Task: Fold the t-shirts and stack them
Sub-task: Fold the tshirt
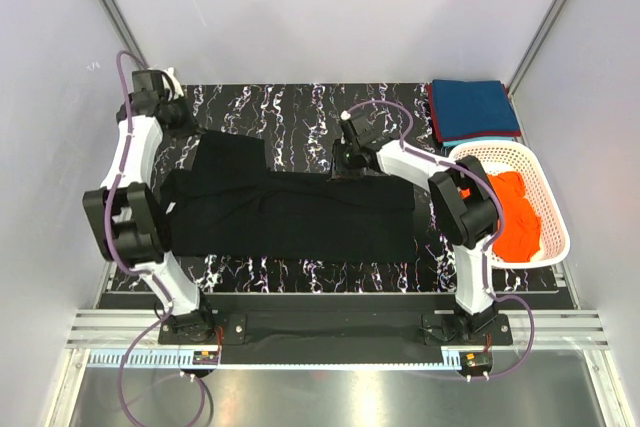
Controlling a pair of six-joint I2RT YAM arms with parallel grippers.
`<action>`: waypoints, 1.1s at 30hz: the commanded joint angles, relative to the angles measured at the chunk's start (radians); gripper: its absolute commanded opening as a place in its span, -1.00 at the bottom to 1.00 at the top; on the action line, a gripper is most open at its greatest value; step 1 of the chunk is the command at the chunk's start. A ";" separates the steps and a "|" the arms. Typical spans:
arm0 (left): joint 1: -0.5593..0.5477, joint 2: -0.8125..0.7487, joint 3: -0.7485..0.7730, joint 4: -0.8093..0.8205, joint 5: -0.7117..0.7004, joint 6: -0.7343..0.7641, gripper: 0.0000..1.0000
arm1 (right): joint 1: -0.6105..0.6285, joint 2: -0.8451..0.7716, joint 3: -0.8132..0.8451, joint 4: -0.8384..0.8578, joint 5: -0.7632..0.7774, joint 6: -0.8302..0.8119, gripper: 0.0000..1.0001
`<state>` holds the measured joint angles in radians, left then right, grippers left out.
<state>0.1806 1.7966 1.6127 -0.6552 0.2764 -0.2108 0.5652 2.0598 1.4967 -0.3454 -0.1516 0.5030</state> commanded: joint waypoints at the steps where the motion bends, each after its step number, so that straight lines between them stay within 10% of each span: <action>1: -0.003 -0.084 -0.080 0.023 -0.040 0.001 -1.00 | 0.005 -0.101 -0.032 0.014 -0.025 -0.037 -0.33; 19: 0.002 -0.539 -0.510 0.071 -0.130 -0.087 -1.00 | -0.082 -0.332 -0.150 -0.392 0.428 0.224 -0.27; 33: 0.002 -0.700 -0.674 0.085 -0.224 -0.188 -1.00 | -0.303 -0.458 -0.374 -0.340 0.405 0.299 -0.31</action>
<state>0.1822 1.1072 0.9688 -0.6121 0.0586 -0.3748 0.2550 1.6318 1.1217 -0.7078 0.2268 0.7650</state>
